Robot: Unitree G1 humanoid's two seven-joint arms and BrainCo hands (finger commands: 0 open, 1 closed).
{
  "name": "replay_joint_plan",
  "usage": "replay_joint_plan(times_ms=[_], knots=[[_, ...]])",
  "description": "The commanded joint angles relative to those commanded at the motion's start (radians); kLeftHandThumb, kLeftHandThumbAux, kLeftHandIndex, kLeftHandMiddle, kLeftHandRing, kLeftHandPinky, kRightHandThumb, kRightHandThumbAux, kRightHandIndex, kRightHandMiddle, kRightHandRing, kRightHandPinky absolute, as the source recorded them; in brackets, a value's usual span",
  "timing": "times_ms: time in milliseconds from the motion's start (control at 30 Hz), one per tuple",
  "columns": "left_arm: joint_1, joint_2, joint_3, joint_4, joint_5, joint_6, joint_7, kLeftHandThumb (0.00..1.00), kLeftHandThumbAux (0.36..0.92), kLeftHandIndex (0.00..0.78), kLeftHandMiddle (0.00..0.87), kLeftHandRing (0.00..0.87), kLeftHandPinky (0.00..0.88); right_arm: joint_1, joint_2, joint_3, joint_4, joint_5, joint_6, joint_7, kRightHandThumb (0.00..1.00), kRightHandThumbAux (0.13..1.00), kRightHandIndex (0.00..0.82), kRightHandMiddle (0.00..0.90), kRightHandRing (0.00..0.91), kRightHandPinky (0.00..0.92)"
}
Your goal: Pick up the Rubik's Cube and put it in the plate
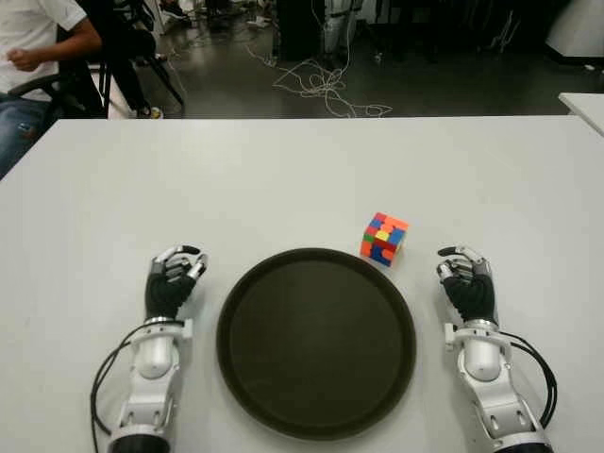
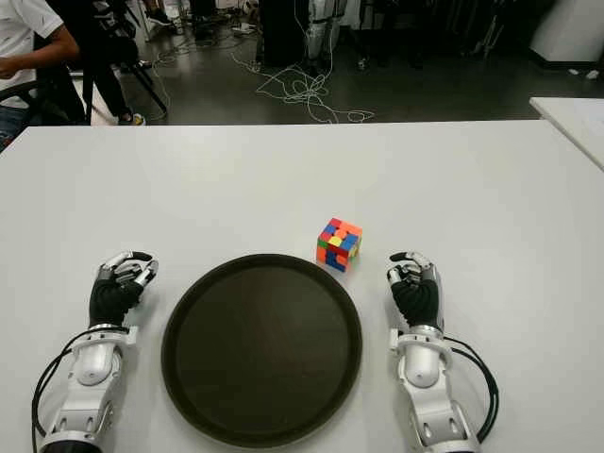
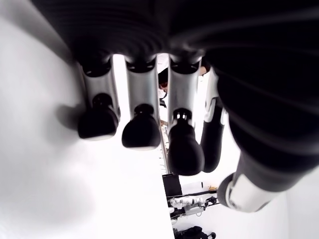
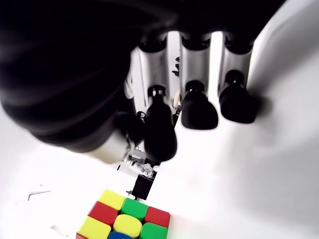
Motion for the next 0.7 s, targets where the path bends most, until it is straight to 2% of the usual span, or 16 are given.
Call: replay_joint_plan(times_ms=[700], knots=[[-0.002,-0.011,0.007,-0.007,-0.007,0.009,0.003,0.705,0.707,0.443,0.798,0.819,0.807,-0.012,-0.009,0.004,0.008,-0.028,-0.017,-0.004,0.692,0.728,0.439,0.792,0.806,0.798]])
